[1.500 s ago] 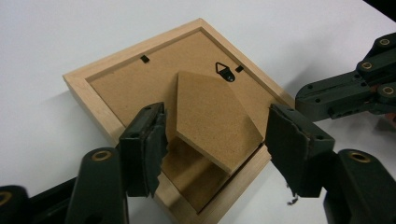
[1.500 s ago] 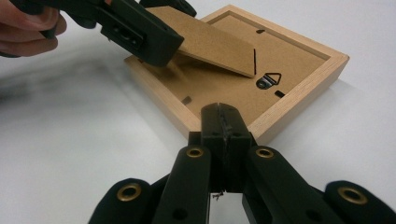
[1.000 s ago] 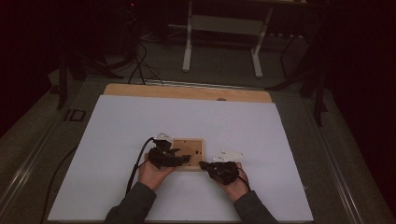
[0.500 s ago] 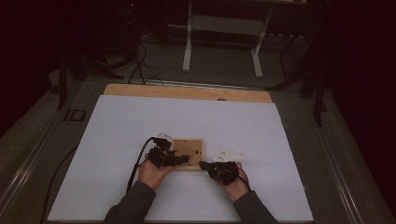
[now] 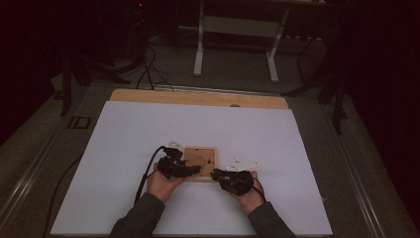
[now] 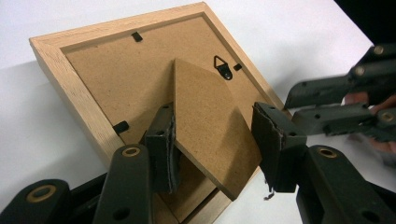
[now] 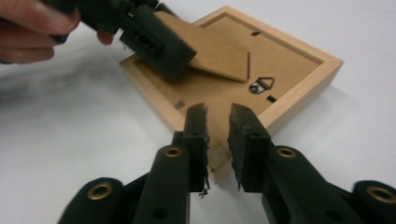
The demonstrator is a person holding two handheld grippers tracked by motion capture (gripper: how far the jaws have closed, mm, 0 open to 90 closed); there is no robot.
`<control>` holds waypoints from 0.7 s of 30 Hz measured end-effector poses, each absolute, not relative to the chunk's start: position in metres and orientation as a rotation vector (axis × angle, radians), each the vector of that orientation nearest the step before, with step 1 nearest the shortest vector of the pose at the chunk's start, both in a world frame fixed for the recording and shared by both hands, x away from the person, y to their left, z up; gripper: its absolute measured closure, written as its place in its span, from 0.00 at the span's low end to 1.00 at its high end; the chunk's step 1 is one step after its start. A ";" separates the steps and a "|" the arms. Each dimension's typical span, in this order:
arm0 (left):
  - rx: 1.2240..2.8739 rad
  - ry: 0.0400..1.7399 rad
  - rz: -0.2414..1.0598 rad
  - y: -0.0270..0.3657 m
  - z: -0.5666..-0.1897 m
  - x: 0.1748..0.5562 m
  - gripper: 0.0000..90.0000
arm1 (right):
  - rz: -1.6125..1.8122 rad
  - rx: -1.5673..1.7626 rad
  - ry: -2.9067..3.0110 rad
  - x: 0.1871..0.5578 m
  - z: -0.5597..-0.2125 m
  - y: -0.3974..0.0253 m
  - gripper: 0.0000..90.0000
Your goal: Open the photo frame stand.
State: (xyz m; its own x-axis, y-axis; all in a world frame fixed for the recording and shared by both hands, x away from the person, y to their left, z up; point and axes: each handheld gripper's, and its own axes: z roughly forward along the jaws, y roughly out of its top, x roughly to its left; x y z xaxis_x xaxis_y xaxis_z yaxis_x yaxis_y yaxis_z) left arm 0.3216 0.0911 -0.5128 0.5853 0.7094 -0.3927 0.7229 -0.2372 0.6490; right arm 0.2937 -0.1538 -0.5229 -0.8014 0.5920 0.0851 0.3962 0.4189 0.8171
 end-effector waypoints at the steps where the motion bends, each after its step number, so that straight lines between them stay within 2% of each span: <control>1: 1.980 1.136 -0.008 0.091 -0.513 0.321 0.61 | 1.324 0.874 2.450 0.294 -0.522 -0.155 0.83; 12: 2.001 1.079 0.087 0.087 -0.510 0.313 0.61 | 1.343 0.992 2.390 0.304 -0.517 -0.171 0.68; 21: 2.020 1.009 0.161 0.085 -0.507 0.305 0.62 | 1.366 1.024 2.383 0.309 -0.514 -0.173 0.63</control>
